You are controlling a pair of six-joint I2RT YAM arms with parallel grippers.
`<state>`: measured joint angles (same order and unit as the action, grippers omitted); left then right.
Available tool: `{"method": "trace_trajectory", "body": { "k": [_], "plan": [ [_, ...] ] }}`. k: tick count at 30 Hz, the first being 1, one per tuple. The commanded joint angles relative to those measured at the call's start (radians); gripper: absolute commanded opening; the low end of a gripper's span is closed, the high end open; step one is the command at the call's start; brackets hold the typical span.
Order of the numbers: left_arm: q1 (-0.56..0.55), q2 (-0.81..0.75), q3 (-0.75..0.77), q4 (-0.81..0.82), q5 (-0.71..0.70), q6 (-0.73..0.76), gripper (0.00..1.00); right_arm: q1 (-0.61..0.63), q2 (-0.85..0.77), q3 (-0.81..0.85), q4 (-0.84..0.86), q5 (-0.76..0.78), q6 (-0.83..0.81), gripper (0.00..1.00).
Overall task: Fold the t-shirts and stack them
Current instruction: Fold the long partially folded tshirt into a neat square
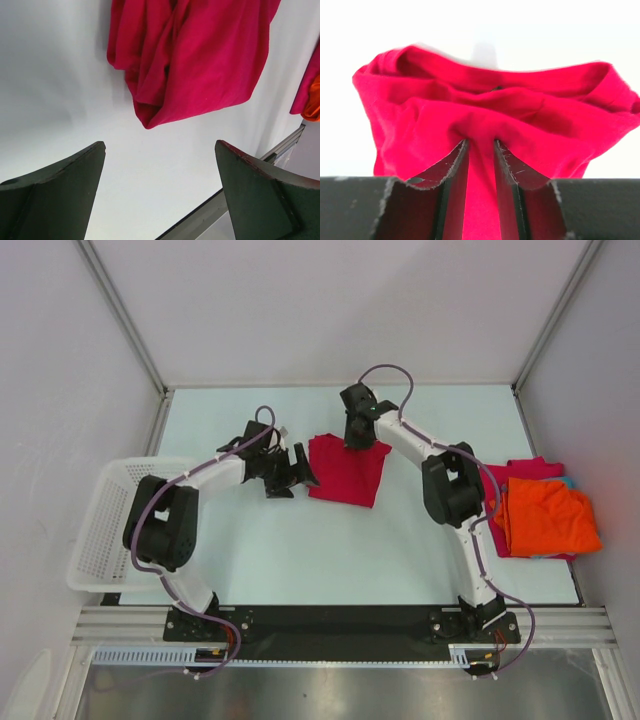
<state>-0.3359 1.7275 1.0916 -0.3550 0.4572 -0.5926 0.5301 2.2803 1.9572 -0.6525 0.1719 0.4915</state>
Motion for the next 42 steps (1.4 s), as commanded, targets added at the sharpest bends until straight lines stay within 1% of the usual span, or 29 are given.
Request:
{"method": "trace_trajectory", "body": {
  "k": [1, 9, 11, 15, 18, 19, 21, 23, 24, 26, 27, 28, 30, 31, 32, 33, 34, 36, 37, 40, 42],
  "plan": [
    [0.005, -0.051, -0.001, 0.014, -0.012, 0.024, 0.96, -0.012, 0.015, 0.048, 0.014, 0.018, -0.022, 0.32],
    [0.005, -0.059, 0.001, 0.005, -0.012, 0.028, 0.96, -0.054, 0.074, 0.057, 0.008, 0.02, -0.036, 0.31],
    [0.005, -0.063, -0.002, 0.002, -0.018, 0.031, 0.96, -0.058, 0.068, 0.066, 0.001, 0.014, -0.039, 0.31],
    [0.005, -0.066, -0.015, -0.001, -0.029, 0.036, 0.96, -0.051, -0.004, 0.075, -0.001, 0.02, -0.059, 0.32],
    [0.005, -0.062, -0.015, 0.001, -0.037, 0.039, 0.96, -0.045, -0.079, 0.095, -0.027, 0.054, -0.071, 0.34],
    [0.005, -0.062, -0.016, 0.002, -0.038, 0.04, 0.96, -0.042, -0.126, 0.094, -0.029, 0.073, -0.083, 0.35],
    [0.005, -0.052, -0.019, 0.008, -0.043, 0.042, 0.96, -0.042, -0.166, 0.088, -0.036, 0.072, -0.09, 0.4],
    [0.005, -0.049, -0.019, 0.017, -0.046, 0.042, 0.96, -0.051, -0.218, 0.071, -0.055, 0.052, -0.081, 0.43],
    [0.005, -0.045, -0.018, 0.022, -0.048, 0.043, 0.97, -0.058, -0.238, 0.027, -0.056, 0.016, -0.071, 0.43],
    [0.005, -0.043, -0.009, 0.04, -0.048, 0.053, 0.97, -0.077, -0.296, -0.045, -0.039, -0.062, -0.067, 0.49],
    [0.005, -0.043, -0.004, 0.047, -0.052, 0.06, 0.98, -0.084, -0.321, -0.105, 0.015, -0.151, -0.062, 0.5],
    [0.005, -0.045, -0.001, 0.056, -0.06, 0.069, 0.99, -0.09, -0.344, -0.213, 0.043, -0.169, -0.05, 0.49],
    [0.005, -0.048, 0.016, 0.076, -0.095, 0.103, 1.0, -0.117, -0.398, -0.317, 0.105, -0.25, -0.008, 0.48],
    [0.005, -0.048, 0.024, 0.074, -0.116, 0.118, 0.99, -0.128, -0.41, -0.398, 0.119, -0.273, 0.01, 0.48],
    [0.005, -0.043, 0.049, 0.053, -0.141, 0.152, 1.0, -0.143, -0.43, -0.434, 0.137, -0.294, 0.034, 0.48],
    [0.005, -0.04, 0.069, 0.028, -0.185, 0.172, 1.0, -0.15, -0.439, -0.466, 0.169, -0.331, 0.047, 0.48],
    [-0.003, -0.039, 0.086, 0.005, -0.28, 0.192, 0.99, -0.154, -0.447, -0.519, 0.181, -0.342, 0.054, 0.48],
    [-0.011, -0.031, 0.137, -0.059, -0.391, 0.247, 1.0, -0.156, -0.464, -0.558, 0.203, -0.356, 0.071, 0.48],
    [-0.014, -0.026, 0.151, -0.077, -0.484, 0.261, 1.0, -0.157, -0.466, -0.573, 0.211, -0.365, 0.074, 0.49],
    [-0.014, -0.002, 0.186, -0.13, -0.567, 0.29, 1.0, -0.157, -0.459, -0.621, 0.232, -0.376, 0.093, 0.49],
    [-0.014, 0.018, 0.197, -0.131, -0.563, 0.294, 1.0, -0.165, -0.452, -0.653, 0.249, -0.384, 0.102, 0.49]
  ]
}}
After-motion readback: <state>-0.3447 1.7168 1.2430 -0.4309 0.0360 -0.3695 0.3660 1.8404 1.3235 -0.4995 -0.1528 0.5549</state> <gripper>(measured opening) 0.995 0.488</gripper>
